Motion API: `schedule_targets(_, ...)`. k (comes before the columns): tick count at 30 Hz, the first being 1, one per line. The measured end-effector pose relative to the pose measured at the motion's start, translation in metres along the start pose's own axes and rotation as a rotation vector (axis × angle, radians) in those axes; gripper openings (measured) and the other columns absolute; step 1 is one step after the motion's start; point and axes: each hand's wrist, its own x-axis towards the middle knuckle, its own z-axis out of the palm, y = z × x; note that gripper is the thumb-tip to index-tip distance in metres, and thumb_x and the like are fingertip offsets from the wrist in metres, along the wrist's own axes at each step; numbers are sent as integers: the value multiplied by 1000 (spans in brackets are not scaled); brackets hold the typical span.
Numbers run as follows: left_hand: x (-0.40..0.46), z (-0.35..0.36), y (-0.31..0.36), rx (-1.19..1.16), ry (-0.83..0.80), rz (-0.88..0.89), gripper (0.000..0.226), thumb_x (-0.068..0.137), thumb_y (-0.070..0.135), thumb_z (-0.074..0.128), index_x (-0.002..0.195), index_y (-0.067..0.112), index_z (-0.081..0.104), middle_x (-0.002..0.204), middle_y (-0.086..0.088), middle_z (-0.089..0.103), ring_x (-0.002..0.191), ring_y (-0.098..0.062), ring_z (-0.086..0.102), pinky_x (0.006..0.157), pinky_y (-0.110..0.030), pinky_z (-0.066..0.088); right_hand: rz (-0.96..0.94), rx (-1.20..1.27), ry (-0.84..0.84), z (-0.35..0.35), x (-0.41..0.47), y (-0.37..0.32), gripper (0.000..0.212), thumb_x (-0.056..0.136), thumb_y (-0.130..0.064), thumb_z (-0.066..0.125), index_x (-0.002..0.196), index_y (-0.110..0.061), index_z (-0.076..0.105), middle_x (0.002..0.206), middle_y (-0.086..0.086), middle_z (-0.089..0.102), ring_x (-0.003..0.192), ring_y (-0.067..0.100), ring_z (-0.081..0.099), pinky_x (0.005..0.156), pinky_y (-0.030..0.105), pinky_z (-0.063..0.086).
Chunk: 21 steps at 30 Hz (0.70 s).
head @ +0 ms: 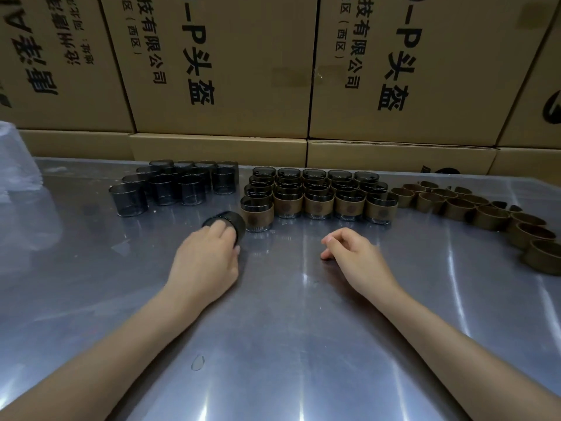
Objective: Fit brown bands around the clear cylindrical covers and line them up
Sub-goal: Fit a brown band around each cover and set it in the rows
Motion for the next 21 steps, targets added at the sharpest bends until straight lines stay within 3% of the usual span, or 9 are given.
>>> schedule_targets(4, -21, -15, 39, -92, 82, 179, 18, 78, 16, 73, 72, 9, 57, 73, -10, 57, 61, -32, 57, 53, -35, 42, -65, -71, -83, 0, -2, 1, 16, 88, -22, 59, 100, -33, 57, 96, -13, 67, 96, 7, 61, 85, 33, 50)
schedule_targets(7, -24, -17, 58, -99, 120, 277, 19, 85, 26, 52, 74, 12, 58, 73, -6, 57, 61, -27, 57, 53, -34, 42, -254, -226, -224, 3, -7, 0, 61, 78, -41, 68, 132, -38, 39, 118, -18, 51, 114, 5, 51, 97, 33, 44)
schedule_targets(9, -18, -13, 67, -130, 146, 276, 24, 87, 29, 45, 78, 12, 59, 77, -5, 58, 65, -26, 58, 56, -35, 43, -347, -249, -247, 4, -10, -4, 76, 70, -57, 61, 135, -55, 23, 125, -21, 42, 111, 2, 48, 92, 29, 43)
schedule_targets(12, -6, -6, 85, -186, 190, 311, 25, 89, 28, 46, 78, 11, 61, 77, -5, 59, 66, -26, 58, 56, -33, 42, -395, -182, -211, 4, -10, -2, 73, 73, -42, 59, 133, -59, 21, 132, -18, 46, 110, 6, 54, 87, 32, 48)
schedule_targets(14, 1, -3, 98, -212, 226, 342, 28, 90, 29, 44, 78, 11, 62, 79, -4, 61, 70, -25, 58, 59, -33, 42, -378, -145, -170, 3, -7, 0, 61, 77, -31, 58, 126, -57, 31, 118, -18, 59, 105, 8, 60, 83, 34, 50)
schedule_targets(16, 7, 2, 101, -275, 276, 332, 26, 90, 30, 48, 85, 11, 64, 87, -4, 61, 80, -25, 56, 66, -35, 41, -335, -52, -129, 2, -4, 2, 50, 75, -31, 61, 114, -54, 40, 102, -23, 64, 95, -1, 61, 76, 30, 49)
schedule_targets(18, 9, 6, 98, -436, 304, 267, 31, 86, 37, 54, 106, 14, 62, 107, -3, 55, 100, -21, 48, 84, -33, 40, -314, 60, -107, 2, -2, 5, 49, 70, -30, 67, 112, -46, 48, 99, -22, 66, 94, -1, 62, 78, 32, 52)
schedule_targets(21, 9, 8, 93, -733, 217, 156, 70, 82, 50, 60, 141, 20, 38, 137, 5, 34, 130, -8, 31, 110, -19, 24, -312, 124, -106, 2, -1, 5, 59, 67, -29, 77, 117, -40, 49, 104, -22, 66, 98, 2, 64, 83, 30, 54)
